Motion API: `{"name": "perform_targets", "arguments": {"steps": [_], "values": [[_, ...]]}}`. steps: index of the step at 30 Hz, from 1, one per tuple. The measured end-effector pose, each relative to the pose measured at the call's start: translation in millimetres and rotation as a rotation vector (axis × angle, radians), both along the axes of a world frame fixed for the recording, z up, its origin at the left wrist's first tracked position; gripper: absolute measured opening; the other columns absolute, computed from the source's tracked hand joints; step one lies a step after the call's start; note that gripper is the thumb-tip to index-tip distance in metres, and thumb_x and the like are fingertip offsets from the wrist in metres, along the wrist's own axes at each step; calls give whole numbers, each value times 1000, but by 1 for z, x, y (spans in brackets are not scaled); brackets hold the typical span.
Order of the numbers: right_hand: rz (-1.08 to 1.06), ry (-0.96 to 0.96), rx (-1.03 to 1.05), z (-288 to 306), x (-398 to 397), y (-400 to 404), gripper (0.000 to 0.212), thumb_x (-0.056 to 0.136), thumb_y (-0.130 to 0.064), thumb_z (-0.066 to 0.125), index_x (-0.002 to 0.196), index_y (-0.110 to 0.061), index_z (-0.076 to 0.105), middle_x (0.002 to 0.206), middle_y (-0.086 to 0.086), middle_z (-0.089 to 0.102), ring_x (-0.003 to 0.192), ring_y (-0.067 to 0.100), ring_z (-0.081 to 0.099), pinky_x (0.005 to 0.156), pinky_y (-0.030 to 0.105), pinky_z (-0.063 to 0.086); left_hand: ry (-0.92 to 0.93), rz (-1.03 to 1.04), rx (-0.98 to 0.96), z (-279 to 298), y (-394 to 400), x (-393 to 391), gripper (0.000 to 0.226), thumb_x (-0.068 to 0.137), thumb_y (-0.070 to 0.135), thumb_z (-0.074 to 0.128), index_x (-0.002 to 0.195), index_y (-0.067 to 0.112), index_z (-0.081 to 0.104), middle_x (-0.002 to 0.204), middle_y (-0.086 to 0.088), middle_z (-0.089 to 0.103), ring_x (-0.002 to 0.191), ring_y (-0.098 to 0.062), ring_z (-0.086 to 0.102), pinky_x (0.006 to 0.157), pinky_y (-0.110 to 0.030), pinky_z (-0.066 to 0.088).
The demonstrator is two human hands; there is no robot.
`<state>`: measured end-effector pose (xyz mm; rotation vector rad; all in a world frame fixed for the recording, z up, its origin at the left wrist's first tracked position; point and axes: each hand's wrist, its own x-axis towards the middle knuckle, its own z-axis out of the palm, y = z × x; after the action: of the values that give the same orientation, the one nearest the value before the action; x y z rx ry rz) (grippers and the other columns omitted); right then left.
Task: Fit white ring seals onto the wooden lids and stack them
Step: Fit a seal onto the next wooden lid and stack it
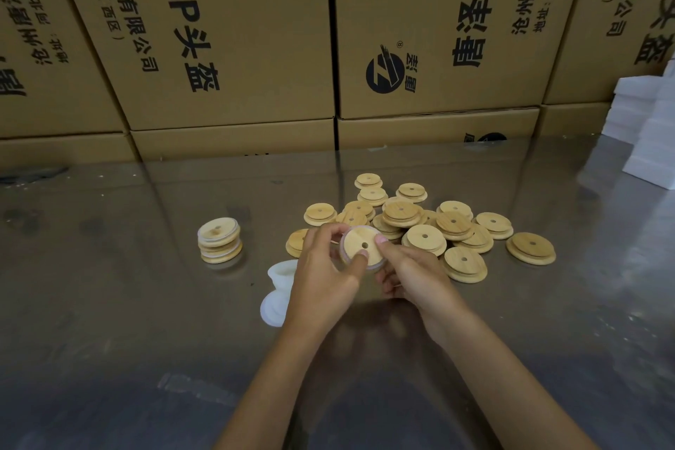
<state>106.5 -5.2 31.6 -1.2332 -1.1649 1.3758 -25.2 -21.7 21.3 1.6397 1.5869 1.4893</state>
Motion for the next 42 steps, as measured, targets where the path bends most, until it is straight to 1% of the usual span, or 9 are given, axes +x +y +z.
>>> {"name": "perform_targets", "arguments": {"steps": [5, 10, 14, 19, 22, 25, 29, 38, 42], "values": [[62, 80, -31, -1, -1, 0, 35, 102, -32, 53, 81, -7, 67, 67, 4, 59, 61, 16, 55, 60, 28, 48, 154, -55, -2, -5, 0, -1, 68, 73, 37, 80, 131, 38, 44, 122, 25, 42, 114, 11, 43, 84, 1, 32], [150, 79, 12, 1, -2, -3, 27, 105, -26, 48, 99, -9, 69, 79, 4, 62, 68, 18, 55, 62, 28, 46, 182, 72, 43, -5, 5, -9, 66, 73, 32, 81, 131, 30, 51, 119, 18, 51, 112, -6, 52, 84, -16, 42], [152, 75, 12, 3, -2, -3, 27, 104, -21, 49, 99, -7, 71, 80, 7, 65, 66, 18, 55, 60, 27, 44, 160, 155, 82, -1, 6, -14, 61, 71, 33, 83, 125, 28, 55, 108, 24, 50, 108, -13, 55, 87, -28, 46], [144, 74, -28, 3, -1, -2, 28, 103, -27, 52, 108, -8, 72, 82, 9, 70, 68, 19, 58, 64, 29, 48, 61, 379, 70, 5, 11, -40, 62, 71, 27, 82, 127, 19, 55, 120, 4, 58, 117, -24, 53, 101, -49, 41], [138, 66, -47, 2, 0, 0, 28, 102, -29, 53, 106, -9, 72, 82, 8, 71, 69, 20, 59, 66, 30, 49, 2, 492, -23, 4, 12, -62, 64, 78, 27, 76, 135, 15, 51, 134, -5, 55, 129, -27, 45, 107, -50, 36], [124, 54, -66, 2, -1, 1, 28, 101, -28, 53, 104, -6, 71, 80, 9, 71, 65, 19, 59, 64, 29, 49, -28, 524, -157, 0, 12, -79, 45, 81, 29, 68, 123, 18, 58, 121, -6, 63, 119, -31, 52, 102, -52, 41], [104, 46, -88, 2, -1, 1, 28, 101, -26, 54, 106, -4, 71, 80, 10, 70, 65, 19, 58, 62, 28, 49, -32, 532, -304, -5, 12, -91, 53, 83, 20, 63, 135, 19, 51, 123, -11, 62, 122, -36, 48, 105, -49, 39], [98, 31, -87, 3, -1, 0, 26, 101, -21, 54, 105, -2, 71, 82, 13, 69, 64, 19, 56, 62, 28, 49, 53, 710, -340, -8, 6, -104, 55, 81, 22, 72, 130, 12, 50, 130, -22, 44, 128, -39, 35, 105, -46, 31], [96, 27, -91, 3, -1, 0, 26, 101, -20, 54, 105, -1, 71, 82, 12, 69, 64, 19, 56, 61, 27, 49, 83, 746, -319, -11, 6, -109, 47, 80, 21, 73, 120, 10, 53, 125, -22, 49, 122, -39, 40, 101, -43, 35]]}}
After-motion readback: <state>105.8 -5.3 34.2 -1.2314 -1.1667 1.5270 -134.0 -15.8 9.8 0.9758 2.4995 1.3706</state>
